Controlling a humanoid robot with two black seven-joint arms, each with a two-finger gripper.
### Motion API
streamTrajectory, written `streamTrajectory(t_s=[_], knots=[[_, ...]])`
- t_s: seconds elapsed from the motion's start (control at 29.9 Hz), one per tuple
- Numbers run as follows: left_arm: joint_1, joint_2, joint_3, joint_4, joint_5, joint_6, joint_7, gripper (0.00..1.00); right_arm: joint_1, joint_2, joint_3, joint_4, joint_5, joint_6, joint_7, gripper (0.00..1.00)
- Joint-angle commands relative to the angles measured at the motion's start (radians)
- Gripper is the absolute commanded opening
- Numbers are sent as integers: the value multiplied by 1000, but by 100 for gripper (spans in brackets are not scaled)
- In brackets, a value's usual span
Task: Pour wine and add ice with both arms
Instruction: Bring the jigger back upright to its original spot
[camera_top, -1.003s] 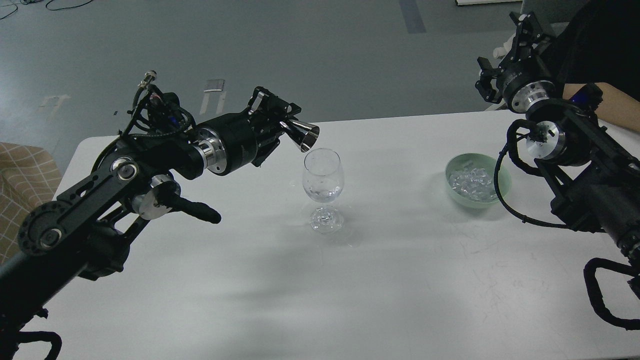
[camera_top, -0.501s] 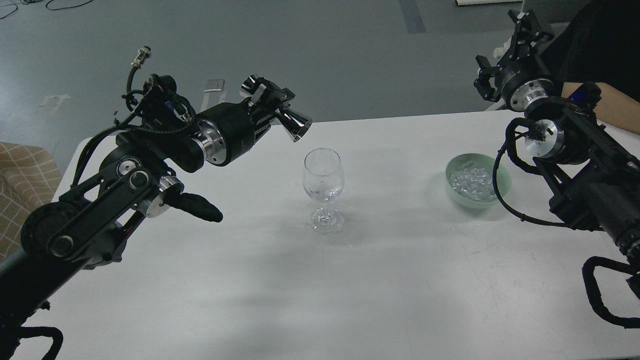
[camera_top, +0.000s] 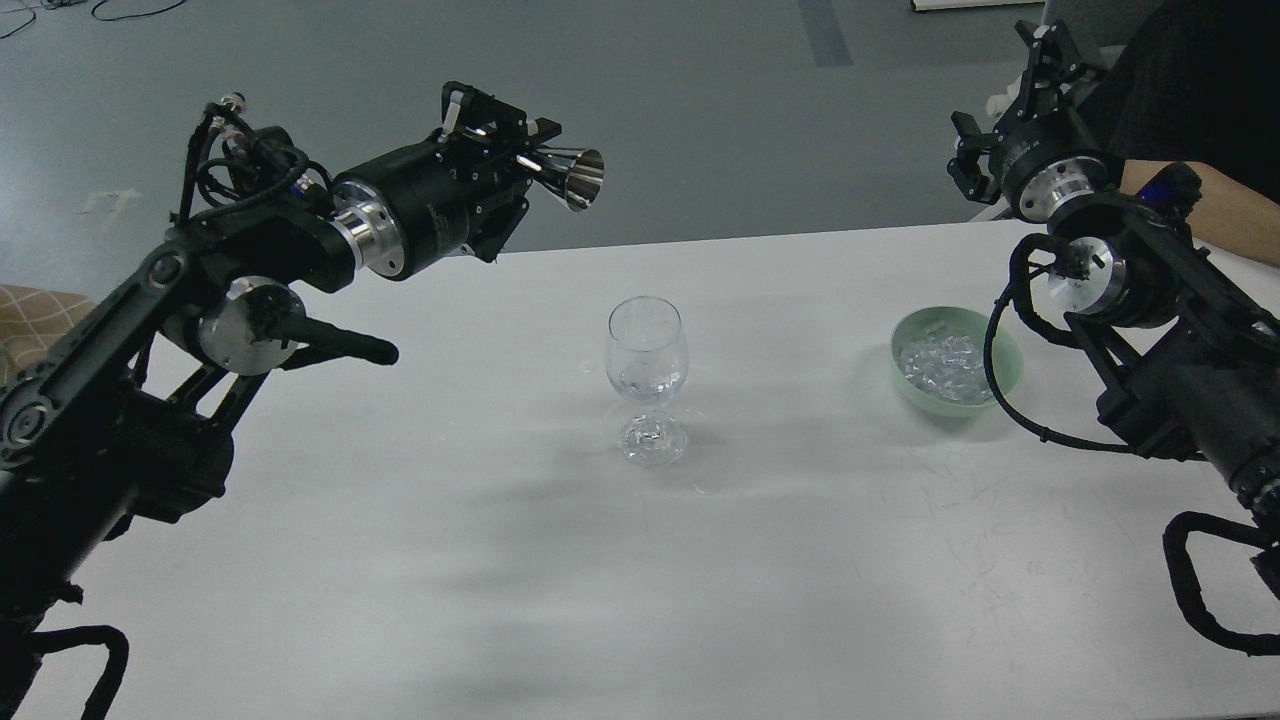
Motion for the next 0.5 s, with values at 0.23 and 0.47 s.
streamTrajectory(t_s=[0.23,0.47], knots=[[109,-21,-265,165,-411,162,-1,18,0,1,0,-1,0,-2,-4,100],[290,-147,-522,168,-440,153,-70,18,-5,1,-2,-1,1,-13,-4,100]])
